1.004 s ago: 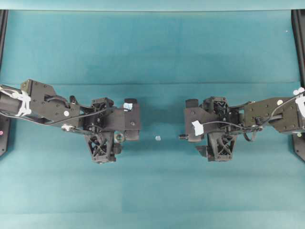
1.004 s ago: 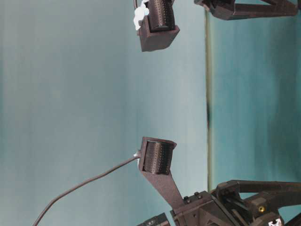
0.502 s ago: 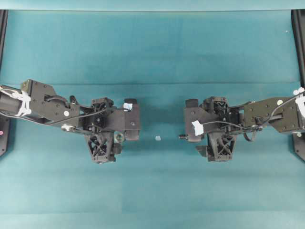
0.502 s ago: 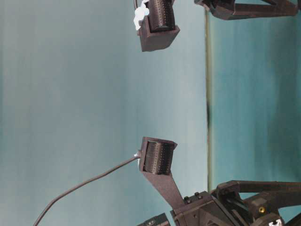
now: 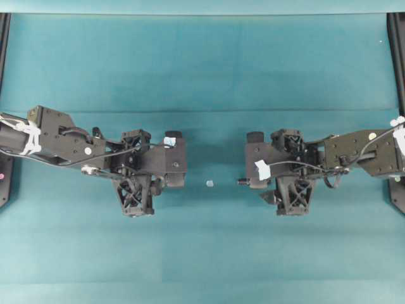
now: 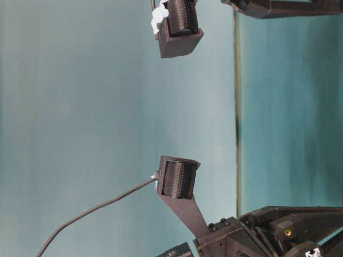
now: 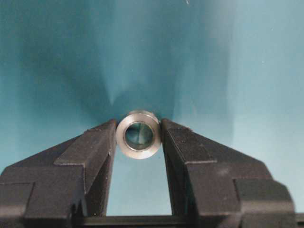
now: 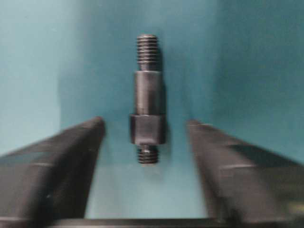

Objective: Insert the washer onto the shaft with both hands.
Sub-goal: 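Close left gripper on washer and right gripper on shaft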

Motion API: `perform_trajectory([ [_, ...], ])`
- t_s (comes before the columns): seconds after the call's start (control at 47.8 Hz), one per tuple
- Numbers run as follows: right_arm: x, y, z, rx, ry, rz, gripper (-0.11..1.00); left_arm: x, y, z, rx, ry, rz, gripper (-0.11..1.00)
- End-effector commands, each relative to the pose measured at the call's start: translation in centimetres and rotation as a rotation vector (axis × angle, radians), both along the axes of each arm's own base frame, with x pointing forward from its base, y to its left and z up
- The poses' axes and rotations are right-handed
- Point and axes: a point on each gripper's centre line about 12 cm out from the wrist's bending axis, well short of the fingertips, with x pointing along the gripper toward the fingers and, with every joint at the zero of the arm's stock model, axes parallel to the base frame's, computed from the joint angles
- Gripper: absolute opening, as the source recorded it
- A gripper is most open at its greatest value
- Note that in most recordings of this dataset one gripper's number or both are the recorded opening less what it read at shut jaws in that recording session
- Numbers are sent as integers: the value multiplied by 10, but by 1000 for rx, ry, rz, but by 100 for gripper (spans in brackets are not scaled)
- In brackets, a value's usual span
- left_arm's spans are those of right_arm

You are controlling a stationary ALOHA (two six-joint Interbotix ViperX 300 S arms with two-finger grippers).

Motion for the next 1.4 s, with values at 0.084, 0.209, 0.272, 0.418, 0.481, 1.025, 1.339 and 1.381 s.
perform_trajectory([
  [0.084, 1, -3, -1, -3, 2, -7, 7, 3, -2, 5, 0, -23, -4, 37],
  [0.209, 1, -3, -1, -3, 2, -7, 4, 3, -4, 6, 2, -23, -15, 37],
  [0.272, 1, -3, 0, -3, 3, -7, 2, 3, -4, 6, 2, -23, -16, 37],
  [0.418, 1, -5, 0, -1, 2, -16, 2, 3, -6, 6, 1, -25, -19, 37],
  [0.481, 2, -6, 0, -2, 2, -16, 2, 4, -6, 7, 1, -29, -19, 37],
  [1.025, 2, -14, 3, -12, 31, -24, 1, 3, -7, 10, -1, -34, -17, 37],
  [1.339, 0, -14, 2, -21, 57, 1, 1, 3, -7, 10, -1, -37, -17, 37],
  [1.381, 0, -14, 2, -25, 57, 11, 1, 3, -7, 10, -1, -40, -17, 37],
])
